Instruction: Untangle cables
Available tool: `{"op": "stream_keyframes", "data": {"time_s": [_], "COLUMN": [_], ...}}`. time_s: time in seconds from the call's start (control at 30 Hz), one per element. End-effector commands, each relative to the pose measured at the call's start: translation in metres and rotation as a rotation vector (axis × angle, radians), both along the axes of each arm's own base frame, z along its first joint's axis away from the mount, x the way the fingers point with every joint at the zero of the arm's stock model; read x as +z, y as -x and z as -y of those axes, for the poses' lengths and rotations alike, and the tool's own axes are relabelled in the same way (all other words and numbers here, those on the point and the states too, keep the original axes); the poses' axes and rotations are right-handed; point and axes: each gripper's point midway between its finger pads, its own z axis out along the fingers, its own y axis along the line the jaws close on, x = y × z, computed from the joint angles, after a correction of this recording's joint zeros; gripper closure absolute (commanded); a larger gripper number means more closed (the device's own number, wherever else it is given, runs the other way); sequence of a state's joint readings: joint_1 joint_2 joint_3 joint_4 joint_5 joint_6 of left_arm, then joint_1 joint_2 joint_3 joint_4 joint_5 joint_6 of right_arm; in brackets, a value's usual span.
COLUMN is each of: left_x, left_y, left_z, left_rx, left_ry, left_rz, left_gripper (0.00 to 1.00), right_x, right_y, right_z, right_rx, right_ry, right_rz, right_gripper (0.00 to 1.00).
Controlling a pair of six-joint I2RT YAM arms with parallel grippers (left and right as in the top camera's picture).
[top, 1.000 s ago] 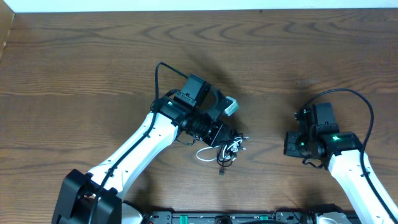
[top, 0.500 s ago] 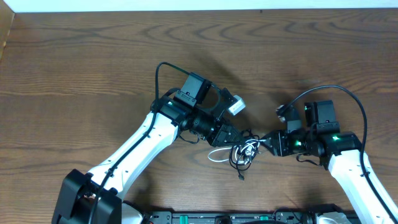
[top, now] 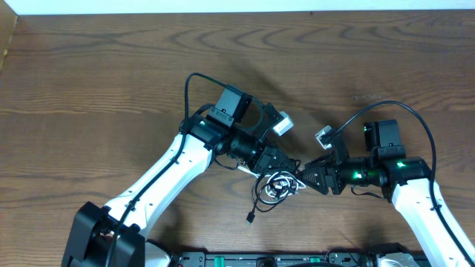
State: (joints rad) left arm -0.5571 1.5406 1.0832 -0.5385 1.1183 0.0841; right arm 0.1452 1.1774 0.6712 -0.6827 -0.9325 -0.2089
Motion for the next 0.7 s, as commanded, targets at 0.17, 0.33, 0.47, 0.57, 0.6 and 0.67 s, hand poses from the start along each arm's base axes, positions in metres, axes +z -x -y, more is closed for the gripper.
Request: {"op": "stream_keyframes", "data": {"time_s": [0.17,0.33,0.47,0.57,0.6,0.67], "left_x": [0.016,0.012,0.0,-0.018,-0.026,-0.037], "left_y": [-0.007,-0.01,-0.013,-0.018,-0.02,-0.023], "left_z": [0.005,0.004,-0.002,-0.012,-0.018,-0.026], "left_rx": [0.0,0.026,0.059,0.114,0.134,0.164], "left_ry": [0.057,0.03,-0.041,-0.159,-0.206,-0.282], "left_rz": [0.072,0.057,0.05,0.057,0.062,0.067], "left_gripper": [0.93,0.92,0.93,0.91,0.83,0.59], "right_x": [0.024,0.025,0.01,-0.005,-0.009,-0.017], "right_y": [0.034,0.029,0.016,0.005,0.002,-0.005], "right_z": [-0.036,-0.04,-0.032,-0.022,-0.018,-0.01], "right_rx": [0.234,0.249,0.174,0.077,0.048,-0.009], "right_ry": [-0.162,-0.159,-0.053,0.053,0.084,0.145], "right_rz": [0.064,0.118,0.107,0.062,0.051,0.034], "right_gripper": [0.5,0.98,0.99,0.99,0.99,0.99]}}
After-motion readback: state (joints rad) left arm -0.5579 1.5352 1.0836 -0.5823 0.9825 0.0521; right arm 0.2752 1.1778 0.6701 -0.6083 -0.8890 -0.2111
